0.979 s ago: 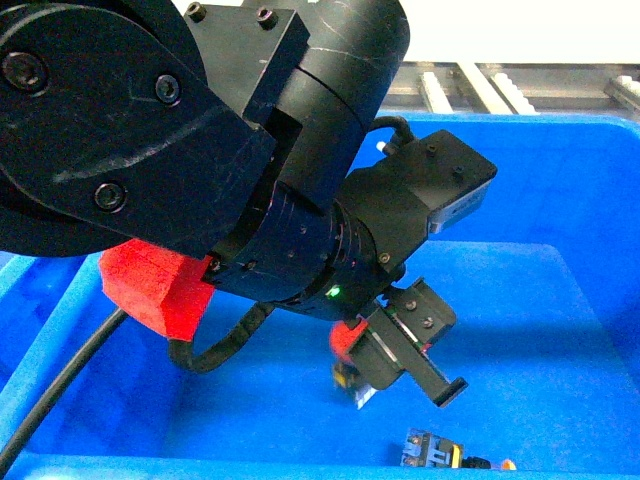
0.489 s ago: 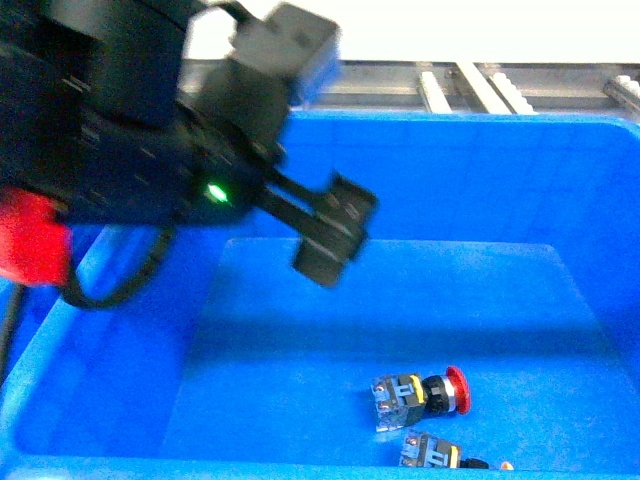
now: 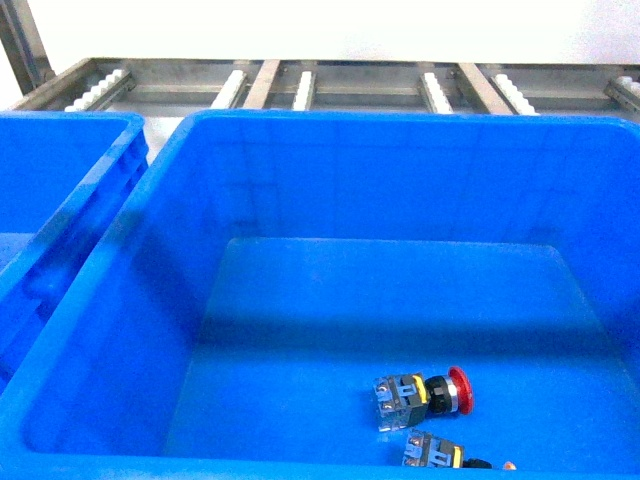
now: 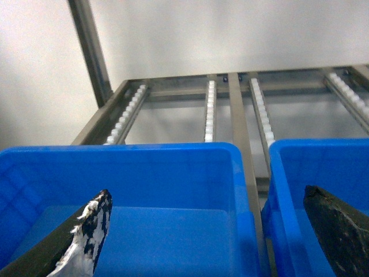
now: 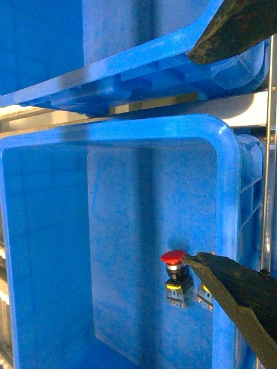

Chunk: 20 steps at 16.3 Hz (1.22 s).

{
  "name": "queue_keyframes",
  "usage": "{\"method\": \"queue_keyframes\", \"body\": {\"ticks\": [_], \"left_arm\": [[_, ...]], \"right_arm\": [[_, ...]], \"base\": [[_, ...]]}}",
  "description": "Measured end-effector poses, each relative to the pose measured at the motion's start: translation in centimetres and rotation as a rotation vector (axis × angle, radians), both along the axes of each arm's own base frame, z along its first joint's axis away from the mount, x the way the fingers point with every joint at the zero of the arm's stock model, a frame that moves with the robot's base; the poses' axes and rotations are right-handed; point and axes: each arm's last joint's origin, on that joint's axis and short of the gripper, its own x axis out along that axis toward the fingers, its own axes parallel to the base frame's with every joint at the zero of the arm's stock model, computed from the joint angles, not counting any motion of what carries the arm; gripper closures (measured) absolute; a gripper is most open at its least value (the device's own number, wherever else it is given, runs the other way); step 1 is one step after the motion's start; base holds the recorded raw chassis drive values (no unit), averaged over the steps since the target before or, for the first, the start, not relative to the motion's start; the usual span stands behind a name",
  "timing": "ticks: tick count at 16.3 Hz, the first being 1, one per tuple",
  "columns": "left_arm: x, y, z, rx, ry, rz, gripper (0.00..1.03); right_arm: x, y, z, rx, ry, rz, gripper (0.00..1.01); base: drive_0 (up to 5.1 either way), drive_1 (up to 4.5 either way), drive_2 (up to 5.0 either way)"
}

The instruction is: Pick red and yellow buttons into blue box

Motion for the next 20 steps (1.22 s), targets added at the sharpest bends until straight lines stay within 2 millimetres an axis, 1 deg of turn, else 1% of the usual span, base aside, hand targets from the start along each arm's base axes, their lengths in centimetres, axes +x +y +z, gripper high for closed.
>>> {"method": "queue_keyframes", "body": {"ticks": [1,2,3,4,6,8,9,10,11,12,14,16,18,19,20], "left_arm": [[-2.1,0.0,0.8,-0.049,-0.031,0.036,0.05],[-3.8,-0.1,0.7,-0.081,-0.02,0.045,0.05],[-5.2,-0.3,0.1,-0.081,-0.004,0.052,0.05],[-5.5,0.0,-0.2,-0.078,0.001,0.044,0.05],[-5.0,1.6,-0.8,-0.091,0.068,0.163,0.05],[-5.1,1.4,-0.7,-0.113,0.057,0.122,0.05],[-5.1,1.6,-0.6,-0.124,0.009,0.067,0.1],[-5.2,2.0,-0.7,-0.121,-0.016,0.013,0.18],[-5.4,2.4,-1.9,-0.106,-0.009,-0.053,0.3],[-5.5,2.4,-2.4,-0.101,-0.005,-0.095,0.37],[-5.7,2.5,-2.9,-0.098,-0.004,-0.136,0.52],[-5.8,2.9,-3.9,-0.097,0.008,-0.139,0.7],[-6.0,3.8,-4.4,-0.096,-0.001,-0.129,0.87],[-6.1,4.0,-4.6,-0.097,-0.004,-0.108,0.96],[-6.2,3.8,-4.9,-0.094,-0.006,-0.136,1.01]], "right_arm": [[0.0,0.0,0.0,0.0,-0.001,0.0,0.03],[0.0,0.0,0.0,0.0,0.0,0.0,0.03],[0.0,0.0,0.0,0.0,0.0,-0.001,0.03],[0.0,0.0,0.0,0.0,0.0,-0.001,0.03],[0.0,0.0,0.0,0.0,0.0,-0.001,0.03],[0.0,0.0,0.0,0.0,0.0,0.003,0.03],[0.1,0.1,0.1,-0.025,-0.062,-0.016,0.06],[0.1,0.4,-0.2,-0.064,-0.164,-0.048,0.13],[0.0,1.1,0.0,-0.084,-0.275,-0.035,0.26],[0.0,1.0,0.2,-0.094,-0.285,-0.049,0.32],[0.0,0.9,-0.1,-0.106,-0.262,-0.079,0.48],[-0.1,0.9,0.0,-0.107,-0.268,-0.083,0.66],[-0.1,0.9,0.0,-0.107,-0.27,-0.083,0.81],[-0.1,0.9,0.0,-0.107,-0.268,-0.083,0.92],[-0.1,0.9,0.0,-0.11,-0.269,-0.081,0.99]], "base": [[0.0,0.0,0.0],[0.0,0.0,0.0],[0.0,0.0,0.0],[0.0,0.0,0.0],[0.0,0.0,0.0],[0.0,0.0,0.0],[0.0,0.0,0.0],[0.0,0.0,0.0],[0.0,0.0,0.0],[0.0,0.0,0.0],[0.0,0.0,0.0],[0.0,0.0,0.0],[0.0,0.0,0.0],[0.0,0.0,0.0],[0.0,0.0,0.0]]}}
